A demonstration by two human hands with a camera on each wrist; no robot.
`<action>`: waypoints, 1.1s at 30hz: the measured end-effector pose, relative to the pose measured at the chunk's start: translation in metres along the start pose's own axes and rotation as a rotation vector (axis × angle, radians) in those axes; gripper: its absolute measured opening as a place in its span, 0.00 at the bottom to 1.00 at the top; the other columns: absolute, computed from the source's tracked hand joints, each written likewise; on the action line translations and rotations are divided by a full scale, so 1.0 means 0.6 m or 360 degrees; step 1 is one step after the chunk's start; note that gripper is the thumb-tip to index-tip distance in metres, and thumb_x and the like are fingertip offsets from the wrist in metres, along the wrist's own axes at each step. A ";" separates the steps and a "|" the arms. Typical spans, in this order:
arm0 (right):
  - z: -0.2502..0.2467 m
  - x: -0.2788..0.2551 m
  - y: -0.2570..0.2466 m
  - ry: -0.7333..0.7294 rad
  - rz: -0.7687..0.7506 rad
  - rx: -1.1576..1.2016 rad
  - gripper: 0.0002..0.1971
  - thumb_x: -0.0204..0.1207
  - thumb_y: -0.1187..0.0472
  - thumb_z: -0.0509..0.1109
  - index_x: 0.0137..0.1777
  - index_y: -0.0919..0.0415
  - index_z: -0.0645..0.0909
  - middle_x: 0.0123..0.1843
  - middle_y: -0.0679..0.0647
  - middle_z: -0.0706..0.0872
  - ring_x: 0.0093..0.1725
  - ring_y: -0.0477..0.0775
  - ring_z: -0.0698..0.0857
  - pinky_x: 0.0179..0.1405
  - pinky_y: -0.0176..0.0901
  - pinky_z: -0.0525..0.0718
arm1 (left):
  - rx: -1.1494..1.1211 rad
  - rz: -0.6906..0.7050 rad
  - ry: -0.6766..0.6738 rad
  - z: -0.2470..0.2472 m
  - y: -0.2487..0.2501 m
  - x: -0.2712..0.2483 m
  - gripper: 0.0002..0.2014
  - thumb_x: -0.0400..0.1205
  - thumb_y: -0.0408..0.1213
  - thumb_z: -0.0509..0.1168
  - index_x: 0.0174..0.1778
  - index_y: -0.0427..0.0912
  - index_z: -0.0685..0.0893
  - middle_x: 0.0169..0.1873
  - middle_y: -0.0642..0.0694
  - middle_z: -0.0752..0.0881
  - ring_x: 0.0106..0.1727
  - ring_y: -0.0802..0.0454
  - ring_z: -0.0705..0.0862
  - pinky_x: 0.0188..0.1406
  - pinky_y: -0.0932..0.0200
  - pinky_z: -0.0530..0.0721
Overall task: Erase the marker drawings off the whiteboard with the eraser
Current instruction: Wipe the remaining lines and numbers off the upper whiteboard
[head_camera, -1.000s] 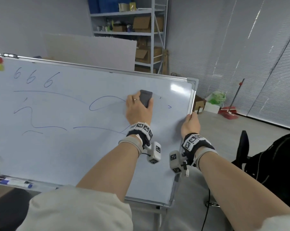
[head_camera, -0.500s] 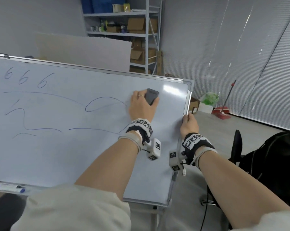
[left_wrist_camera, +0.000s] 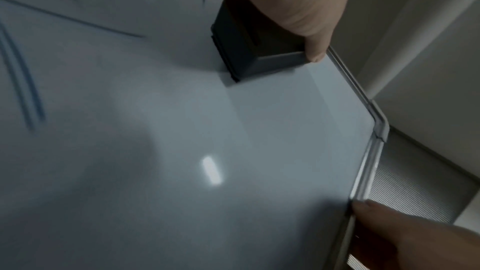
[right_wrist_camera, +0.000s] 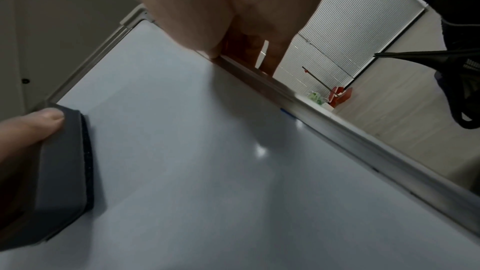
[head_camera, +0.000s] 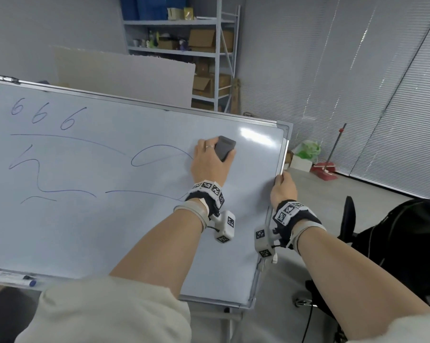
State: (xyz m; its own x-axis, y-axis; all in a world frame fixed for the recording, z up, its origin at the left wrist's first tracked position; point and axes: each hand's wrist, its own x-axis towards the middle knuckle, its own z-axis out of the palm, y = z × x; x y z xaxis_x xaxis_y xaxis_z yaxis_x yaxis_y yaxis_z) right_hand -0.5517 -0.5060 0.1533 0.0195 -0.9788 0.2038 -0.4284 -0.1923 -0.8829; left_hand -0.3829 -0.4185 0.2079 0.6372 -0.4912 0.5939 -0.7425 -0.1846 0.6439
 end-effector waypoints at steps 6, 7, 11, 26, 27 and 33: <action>0.039 0.000 -0.022 0.0121 0.0172 0.0029 0.07 0.83 0.65 0.58 0.55 0.64 0.75 0.57 0.65 0.83 0.58 0.67 0.82 0.55 0.51 0.77 | -0.0021 -0.0344 0.0384 -0.060 -0.097 0.003 0.27 0.76 0.59 0.68 0.68 0.50 0.80 0.61 0.49 0.79 0.61 0.47 0.81 0.49 0.50 0.85; 0.040 -0.004 -0.023 0.0154 0.0173 0.0019 0.05 0.82 0.66 0.58 0.52 0.63 0.75 0.56 0.65 0.83 0.57 0.67 0.83 0.54 0.51 0.77 | -0.0021 -0.0386 0.0400 -0.067 -0.109 0.000 0.27 0.76 0.59 0.69 0.68 0.50 0.80 0.61 0.49 0.79 0.61 0.47 0.81 0.49 0.49 0.86; 0.060 -0.032 -0.045 0.0316 0.0307 -0.0025 0.14 0.79 0.65 0.62 0.64 0.66 0.74 0.65 0.65 0.80 0.65 0.67 0.80 0.60 0.54 0.76 | -0.0007 -0.0437 0.0253 -0.062 -0.109 -0.023 0.27 0.75 0.59 0.69 0.67 0.50 0.79 0.60 0.49 0.79 0.61 0.46 0.82 0.48 0.48 0.85; 0.090 -0.102 0.016 -0.0009 0.0287 0.0216 0.34 0.65 0.65 0.62 0.76 0.56 0.71 0.71 0.56 0.80 0.71 0.60 0.79 0.73 0.56 0.78 | -0.0038 -0.0410 0.0023 -0.056 -0.189 -0.091 0.23 0.73 0.58 0.72 0.62 0.54 0.82 0.58 0.52 0.80 0.57 0.48 0.83 0.46 0.55 0.83; 0.095 -0.107 0.018 0.0044 0.0301 0.0225 0.34 0.66 0.66 0.63 0.76 0.55 0.70 0.72 0.56 0.80 0.72 0.58 0.78 0.74 0.56 0.77 | -0.0035 -0.0384 0.0012 -0.057 -0.196 -0.099 0.23 0.72 0.58 0.72 0.61 0.54 0.82 0.57 0.53 0.80 0.57 0.49 0.83 0.45 0.54 0.84; 0.121 -0.159 -0.011 0.0208 -0.0144 -0.0169 0.29 0.70 0.62 0.72 0.72 0.55 0.72 0.68 0.54 0.77 0.68 0.56 0.76 0.70 0.55 0.76 | -0.0029 -0.0389 -0.0063 -0.066 -0.186 -0.103 0.23 0.71 0.62 0.71 0.56 0.53 0.82 0.54 0.55 0.80 0.53 0.50 0.85 0.42 0.57 0.81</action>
State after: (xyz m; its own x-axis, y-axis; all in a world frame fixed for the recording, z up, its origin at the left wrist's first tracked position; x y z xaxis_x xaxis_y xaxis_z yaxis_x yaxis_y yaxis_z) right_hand -0.4855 -0.4166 0.1089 -0.0521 -0.9391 0.3397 -0.5231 -0.2642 -0.8103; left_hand -0.3311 -0.3340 0.1185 0.7884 -0.4670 0.4004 -0.5633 -0.2867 0.7749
